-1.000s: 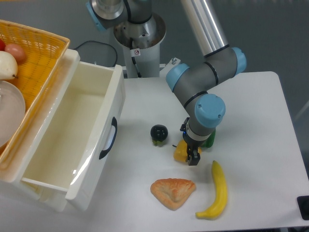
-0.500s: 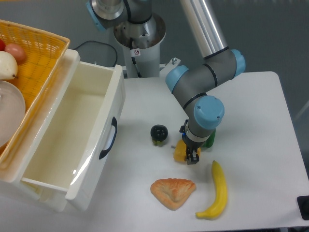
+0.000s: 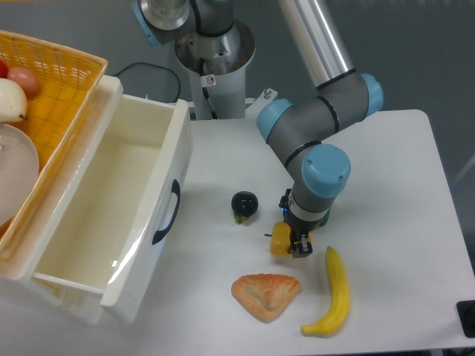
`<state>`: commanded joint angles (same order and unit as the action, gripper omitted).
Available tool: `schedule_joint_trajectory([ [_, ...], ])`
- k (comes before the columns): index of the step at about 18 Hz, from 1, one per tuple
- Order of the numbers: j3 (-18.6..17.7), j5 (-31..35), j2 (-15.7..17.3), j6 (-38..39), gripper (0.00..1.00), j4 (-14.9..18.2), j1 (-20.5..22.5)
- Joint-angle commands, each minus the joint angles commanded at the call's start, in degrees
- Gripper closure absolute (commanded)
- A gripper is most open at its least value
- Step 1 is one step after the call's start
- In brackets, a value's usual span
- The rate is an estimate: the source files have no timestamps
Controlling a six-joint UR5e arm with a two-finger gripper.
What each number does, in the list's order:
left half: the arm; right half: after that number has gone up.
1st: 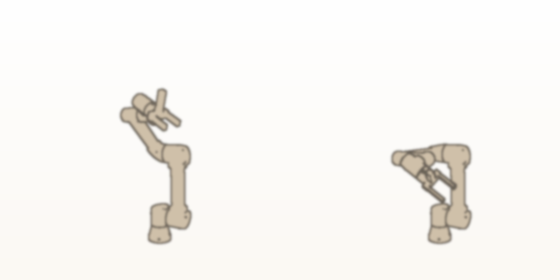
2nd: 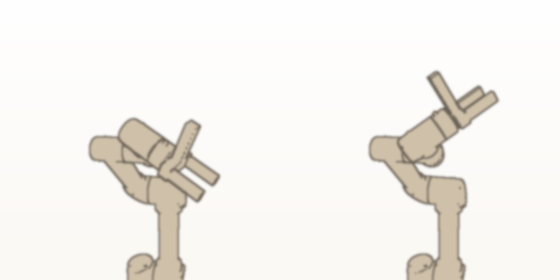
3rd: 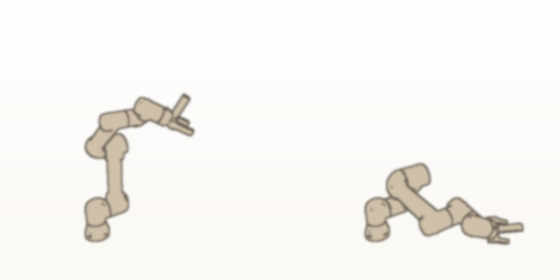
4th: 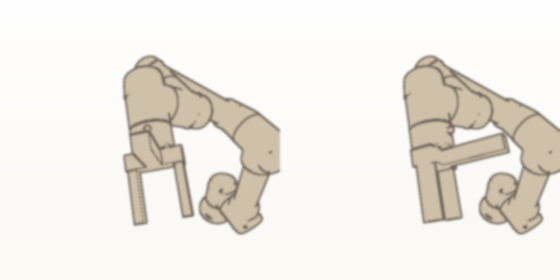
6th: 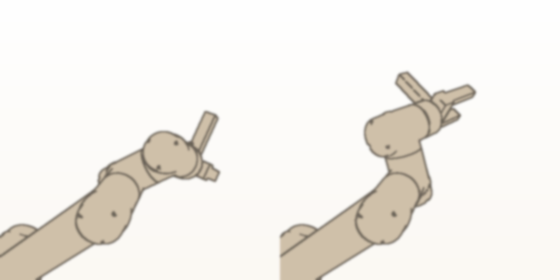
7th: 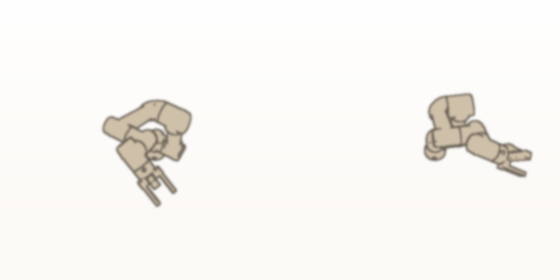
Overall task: Pick up the yellow pepper
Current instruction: 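Close the gripper on the yellow pepper and adjust the grip, then lift the yellow pepper up off the table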
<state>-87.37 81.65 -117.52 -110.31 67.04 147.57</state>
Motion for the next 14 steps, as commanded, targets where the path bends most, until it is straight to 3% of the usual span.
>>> schedule_joint_trajectory([
  [6, 2.7, -2.3, 3.3, 8.1, 0.90, 6.0, -0.1],
  [14, 2.9, -1.8, 9.2, 9.1, 0.90, 16.3, -0.5],
])
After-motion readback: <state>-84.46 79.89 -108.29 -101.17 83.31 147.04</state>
